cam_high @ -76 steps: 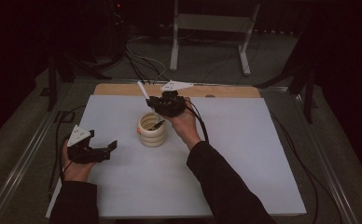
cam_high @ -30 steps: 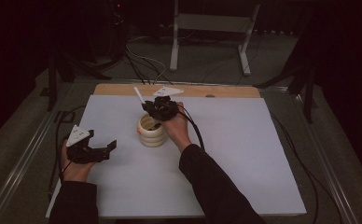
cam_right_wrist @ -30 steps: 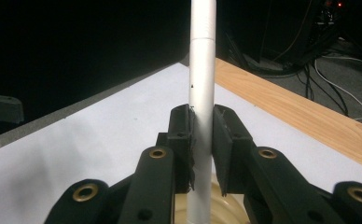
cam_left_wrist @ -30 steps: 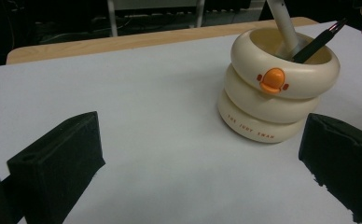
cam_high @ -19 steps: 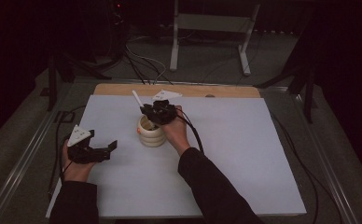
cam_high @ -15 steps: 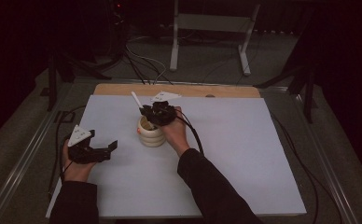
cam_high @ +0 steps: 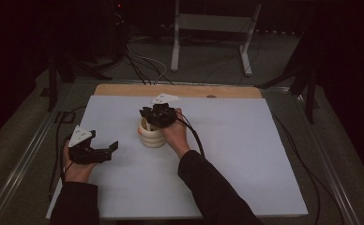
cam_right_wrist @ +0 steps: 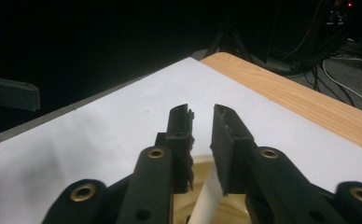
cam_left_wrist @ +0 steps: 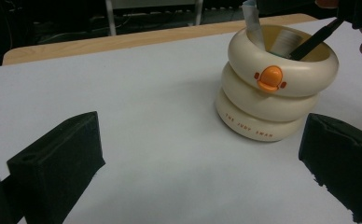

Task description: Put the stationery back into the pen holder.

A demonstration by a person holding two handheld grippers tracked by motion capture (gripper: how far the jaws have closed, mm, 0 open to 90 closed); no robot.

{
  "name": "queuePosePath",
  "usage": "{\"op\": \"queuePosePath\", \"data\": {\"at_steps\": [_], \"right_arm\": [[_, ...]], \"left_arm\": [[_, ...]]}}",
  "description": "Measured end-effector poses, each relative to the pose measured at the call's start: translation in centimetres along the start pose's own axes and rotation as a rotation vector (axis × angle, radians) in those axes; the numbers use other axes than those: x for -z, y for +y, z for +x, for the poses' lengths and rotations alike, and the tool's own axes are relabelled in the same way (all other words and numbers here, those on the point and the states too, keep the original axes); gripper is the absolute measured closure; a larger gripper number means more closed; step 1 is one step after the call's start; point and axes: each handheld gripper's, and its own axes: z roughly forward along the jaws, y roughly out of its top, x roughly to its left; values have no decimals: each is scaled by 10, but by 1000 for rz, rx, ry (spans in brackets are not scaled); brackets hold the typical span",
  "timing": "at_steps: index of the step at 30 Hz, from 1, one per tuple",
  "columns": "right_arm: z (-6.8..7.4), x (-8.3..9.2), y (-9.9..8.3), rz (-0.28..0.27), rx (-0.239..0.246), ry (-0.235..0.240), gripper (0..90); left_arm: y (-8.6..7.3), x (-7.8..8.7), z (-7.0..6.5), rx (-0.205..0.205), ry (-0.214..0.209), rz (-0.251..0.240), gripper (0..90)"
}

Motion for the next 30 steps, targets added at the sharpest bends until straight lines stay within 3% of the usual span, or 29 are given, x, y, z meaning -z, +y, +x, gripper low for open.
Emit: {"op": "queuePosePath", "data": {"at_steps": [18, 26, 30], "right_arm": [[-9, 12, 4, -9, -18, -30, 400], [-10, 14, 6, 33, -19, -49, 174], [-13, 16, 7, 67, -10, -51, 126]], "left_arm": [[0, -2, -1, -1, -3, 9, 2], [-1, -2, -1, -2, -3, 12, 1], [0, -1, -1, -3, -2, 11, 1]]}}
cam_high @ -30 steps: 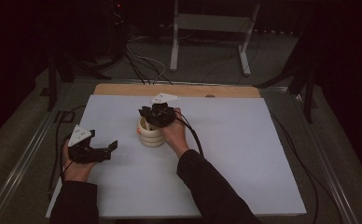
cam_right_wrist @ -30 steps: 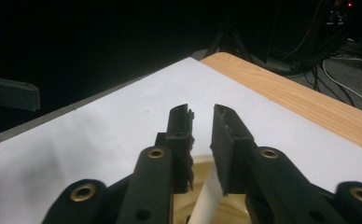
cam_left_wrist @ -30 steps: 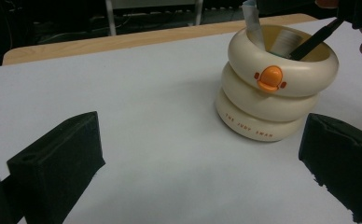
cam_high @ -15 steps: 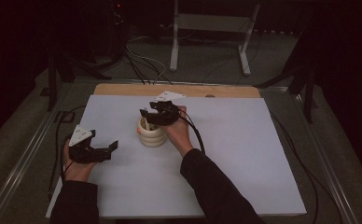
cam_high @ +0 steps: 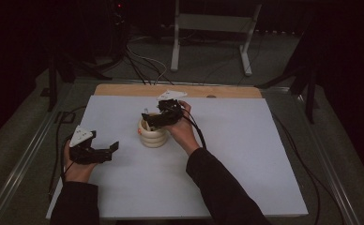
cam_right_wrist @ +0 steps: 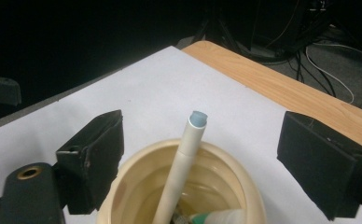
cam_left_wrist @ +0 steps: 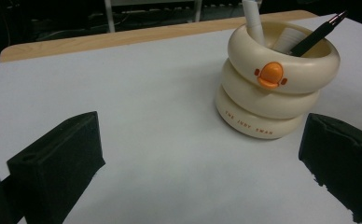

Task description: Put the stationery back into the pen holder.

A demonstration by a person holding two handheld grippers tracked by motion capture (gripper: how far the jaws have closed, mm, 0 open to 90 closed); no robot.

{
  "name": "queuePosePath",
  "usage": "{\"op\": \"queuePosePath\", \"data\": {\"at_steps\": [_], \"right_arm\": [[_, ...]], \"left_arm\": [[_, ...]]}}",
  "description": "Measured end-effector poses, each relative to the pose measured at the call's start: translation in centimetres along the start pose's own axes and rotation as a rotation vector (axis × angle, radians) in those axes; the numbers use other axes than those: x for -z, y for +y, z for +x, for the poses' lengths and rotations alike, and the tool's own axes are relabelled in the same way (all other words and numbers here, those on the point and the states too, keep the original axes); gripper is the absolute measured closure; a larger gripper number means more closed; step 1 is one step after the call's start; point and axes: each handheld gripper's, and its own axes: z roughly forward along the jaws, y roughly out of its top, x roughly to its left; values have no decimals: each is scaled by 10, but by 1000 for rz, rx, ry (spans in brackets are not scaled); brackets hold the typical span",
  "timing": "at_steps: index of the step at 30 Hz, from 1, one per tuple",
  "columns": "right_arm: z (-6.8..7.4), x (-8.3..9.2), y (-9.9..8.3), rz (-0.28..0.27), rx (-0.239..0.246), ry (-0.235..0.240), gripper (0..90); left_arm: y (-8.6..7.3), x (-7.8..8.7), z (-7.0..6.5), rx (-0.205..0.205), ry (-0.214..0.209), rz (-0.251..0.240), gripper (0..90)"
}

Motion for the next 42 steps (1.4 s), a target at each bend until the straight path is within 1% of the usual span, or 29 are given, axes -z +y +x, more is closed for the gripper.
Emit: {"op": "queuePosePath", "data": {"at_steps": [1, 10, 15, 22, 29, 36, 42], "right_arm": [[-1, 1, 0, 11, 6, -4, 109], [-6, 12, 4, 41, 32, -21, 36], [-10, 19, 5, 45, 29, -32, 14], [-14, 27, 5, 65, 36, -40, 0], [-21, 37, 3, 62, 42, -52, 0], [-29, 48, 0, 55, 29, -74, 0], [-39, 59, -5, 48, 10, -94, 0]], "left_arm": [[0, 0, 0, 2, 0, -2, 1], [0, 1, 0, 2, 1, -2, 1], [1, 1, 0, 4, 1, -4, 1], [1, 2, -1, 4, 1, -4, 1], [1, 2, 0, 5, 3, -4, 1], [1, 3, 0, 5, 3, -5, 1], [1, 3, 0, 6, 3, -3, 1]]}}
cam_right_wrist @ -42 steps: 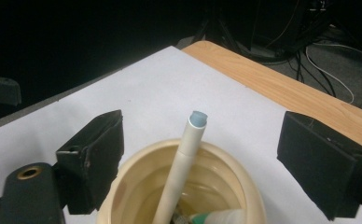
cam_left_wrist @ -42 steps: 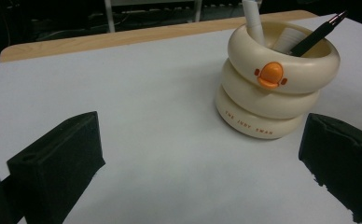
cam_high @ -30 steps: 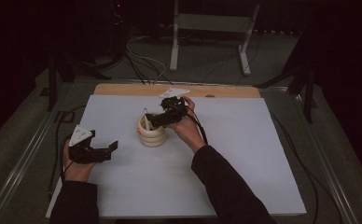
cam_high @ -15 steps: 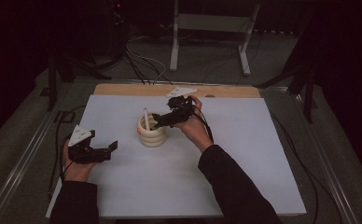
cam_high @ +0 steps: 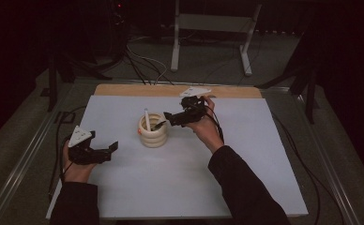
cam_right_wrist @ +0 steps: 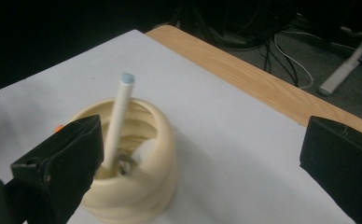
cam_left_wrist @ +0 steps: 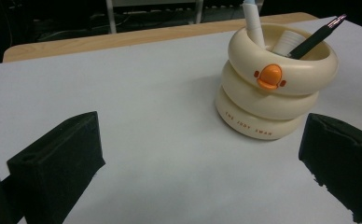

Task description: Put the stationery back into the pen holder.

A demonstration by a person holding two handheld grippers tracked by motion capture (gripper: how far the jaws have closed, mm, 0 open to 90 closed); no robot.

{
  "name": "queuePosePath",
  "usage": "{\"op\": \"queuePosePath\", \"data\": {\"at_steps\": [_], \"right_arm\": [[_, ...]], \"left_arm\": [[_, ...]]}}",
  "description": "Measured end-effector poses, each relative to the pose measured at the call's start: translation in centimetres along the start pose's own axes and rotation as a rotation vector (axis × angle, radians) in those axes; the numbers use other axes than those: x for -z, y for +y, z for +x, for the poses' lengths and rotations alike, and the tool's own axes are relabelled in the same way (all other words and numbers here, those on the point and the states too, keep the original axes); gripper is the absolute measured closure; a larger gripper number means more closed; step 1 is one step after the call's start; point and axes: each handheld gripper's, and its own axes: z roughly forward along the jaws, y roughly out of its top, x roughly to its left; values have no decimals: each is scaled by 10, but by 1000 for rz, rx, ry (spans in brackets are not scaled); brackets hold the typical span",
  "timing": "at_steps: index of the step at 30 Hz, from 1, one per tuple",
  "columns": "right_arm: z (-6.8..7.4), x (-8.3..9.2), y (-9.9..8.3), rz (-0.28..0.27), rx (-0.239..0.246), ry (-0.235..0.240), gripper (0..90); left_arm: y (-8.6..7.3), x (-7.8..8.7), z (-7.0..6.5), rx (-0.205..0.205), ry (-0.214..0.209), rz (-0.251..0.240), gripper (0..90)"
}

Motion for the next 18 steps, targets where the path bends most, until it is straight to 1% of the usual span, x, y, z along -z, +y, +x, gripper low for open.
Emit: {"op": "queuePosePath", "data": {"at_steps": [3, 10, 13, 18], "right_arm": [[-5, 5, -4, -3, -15, -5, 0], [-15, 15, -12, -1, -26, -25, 0], [-18, 20, -15, -1, -21, -37, 0], [-24, 29, -18, -11, -26, -53, 0]], "left_arm": [[0, 0, 0, 0, 0, 0, 2], [0, 1, 0, 3, 1, -1, 2], [0, 2, 1, 6, 2, -5, 1], [0, 2, 1, 6, 4, -4, 1]]}}
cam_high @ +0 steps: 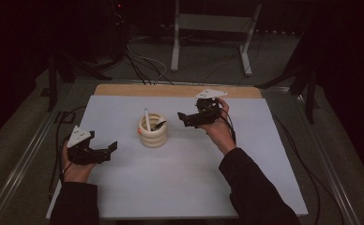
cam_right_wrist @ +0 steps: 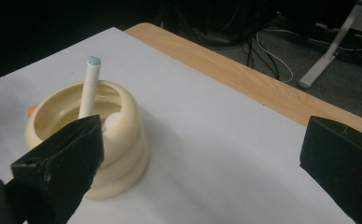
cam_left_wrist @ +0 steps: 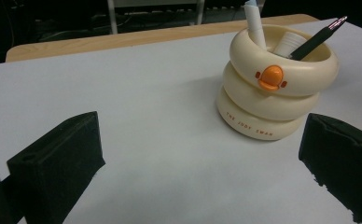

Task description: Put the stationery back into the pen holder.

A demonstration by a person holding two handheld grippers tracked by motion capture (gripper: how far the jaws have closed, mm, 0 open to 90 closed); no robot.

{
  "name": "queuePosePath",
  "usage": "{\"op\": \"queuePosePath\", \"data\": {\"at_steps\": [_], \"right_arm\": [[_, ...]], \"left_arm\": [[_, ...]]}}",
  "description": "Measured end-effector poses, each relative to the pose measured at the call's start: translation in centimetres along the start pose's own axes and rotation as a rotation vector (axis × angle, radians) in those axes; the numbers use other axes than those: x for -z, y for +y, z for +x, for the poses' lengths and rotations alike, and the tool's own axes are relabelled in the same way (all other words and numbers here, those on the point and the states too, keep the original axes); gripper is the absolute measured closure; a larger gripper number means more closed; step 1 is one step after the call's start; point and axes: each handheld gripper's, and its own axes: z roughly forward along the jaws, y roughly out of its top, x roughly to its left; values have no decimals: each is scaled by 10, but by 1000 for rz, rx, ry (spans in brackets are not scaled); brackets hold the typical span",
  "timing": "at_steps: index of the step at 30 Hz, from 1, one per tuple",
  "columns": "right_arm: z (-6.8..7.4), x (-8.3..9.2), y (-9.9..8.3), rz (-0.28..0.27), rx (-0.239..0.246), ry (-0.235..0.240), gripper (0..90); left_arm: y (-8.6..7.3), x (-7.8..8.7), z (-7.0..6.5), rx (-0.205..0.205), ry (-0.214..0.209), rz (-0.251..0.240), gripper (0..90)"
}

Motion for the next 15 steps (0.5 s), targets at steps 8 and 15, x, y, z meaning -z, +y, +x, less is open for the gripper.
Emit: {"op": "queuePosePath", "data": {"at_steps": [8, 15], "right_arm": [[-10, 16, -8, -12, -7, -28, 0], [-17, 27, -16, -22, -21, -40, 0]], "left_arm": [[0, 1, 1, 4, 3, -5, 1], [0, 1, 1, 4, 5, -4, 1]]}}
